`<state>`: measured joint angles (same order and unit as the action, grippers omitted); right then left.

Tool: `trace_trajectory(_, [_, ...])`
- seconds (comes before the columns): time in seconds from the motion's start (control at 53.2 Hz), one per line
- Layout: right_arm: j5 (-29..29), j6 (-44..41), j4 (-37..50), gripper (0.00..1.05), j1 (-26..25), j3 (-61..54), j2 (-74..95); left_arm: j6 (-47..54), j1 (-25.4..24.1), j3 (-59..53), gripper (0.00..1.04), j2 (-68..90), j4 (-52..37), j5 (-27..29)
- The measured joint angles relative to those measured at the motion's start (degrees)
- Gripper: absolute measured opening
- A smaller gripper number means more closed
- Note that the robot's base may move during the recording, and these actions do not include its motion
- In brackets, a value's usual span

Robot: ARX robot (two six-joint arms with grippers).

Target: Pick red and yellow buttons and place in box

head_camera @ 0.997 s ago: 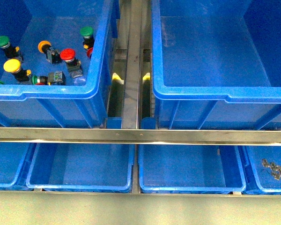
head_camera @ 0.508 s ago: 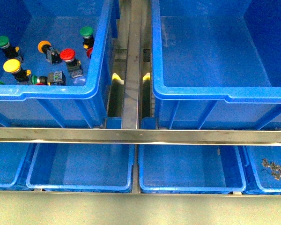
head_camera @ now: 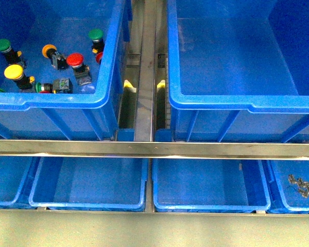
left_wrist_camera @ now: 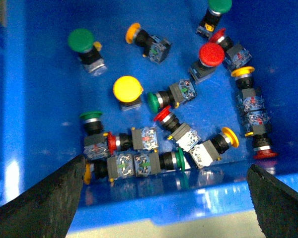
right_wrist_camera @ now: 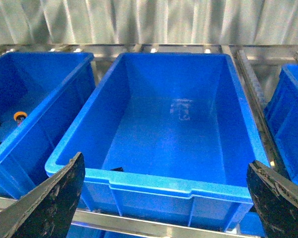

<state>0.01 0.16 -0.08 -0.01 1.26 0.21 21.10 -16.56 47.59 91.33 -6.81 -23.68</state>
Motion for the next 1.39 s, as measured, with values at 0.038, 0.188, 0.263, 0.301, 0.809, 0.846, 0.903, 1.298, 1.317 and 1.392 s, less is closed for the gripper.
trace_trajectory(0.038, [-0.02,0.0,0.0,0.98,0.0,0.0,0.0,0.44,1.11,1.95,0.97,2.82,-0.02,0.44])
trace_trajectory(0.188, [0.0,0.02,0.0,0.98,0.0,0.0,0.0,2.27,5.88,9.97,0.97,13.27,0.39,0.74])
trace_trajectory(0.263, [0.0,0.0,0.0,0.98,0.0,0.0,0.0,3.06,7.65,14.03,0.97,17.73,0.63,1.07])
trace_trajectory(0.301, [0.0,0.0,0.0,0.98,0.0,0.0,0.0,3.08,8.26,16.2,0.97,20.0,0.87,1.2])
trace_trajectory(0.809, [0.0,0.0,0.0,0.98,0.0,0.0,0.0,3.74,12.46,34.14,0.97,38.93,2.58,3.89])
trace_trajectory(0.846, [-0.02,0.0,0.0,0.98,0.0,0.0,0.0,3.41,12.83,35.01,0.97,39.5,2.75,3.82])
trace_trajectory(0.903, [0.0,0.02,0.0,0.98,0.0,0.0,0.0,3.02,13.38,36.35,0.97,40.65,2.99,3.87])
trace_trajectory(1.298, [0.0,0.0,0.0,0.98,0.0,0.0,0.0,0.0,15.69,45.79,0.97,49.18,4.76,4.15])
trace_trajectory(1.317, [0.0,0.0,0.0,0.98,0.0,0.0,-0.02,-0.11,15.76,46.47,0.97,49.59,5.03,4.17])
trace_trajectory(1.392, [0.02,0.0,0.0,0.98,0.0,0.0,0.0,-1.01,16.0,48.33,0.97,50.95,5.46,4.17])
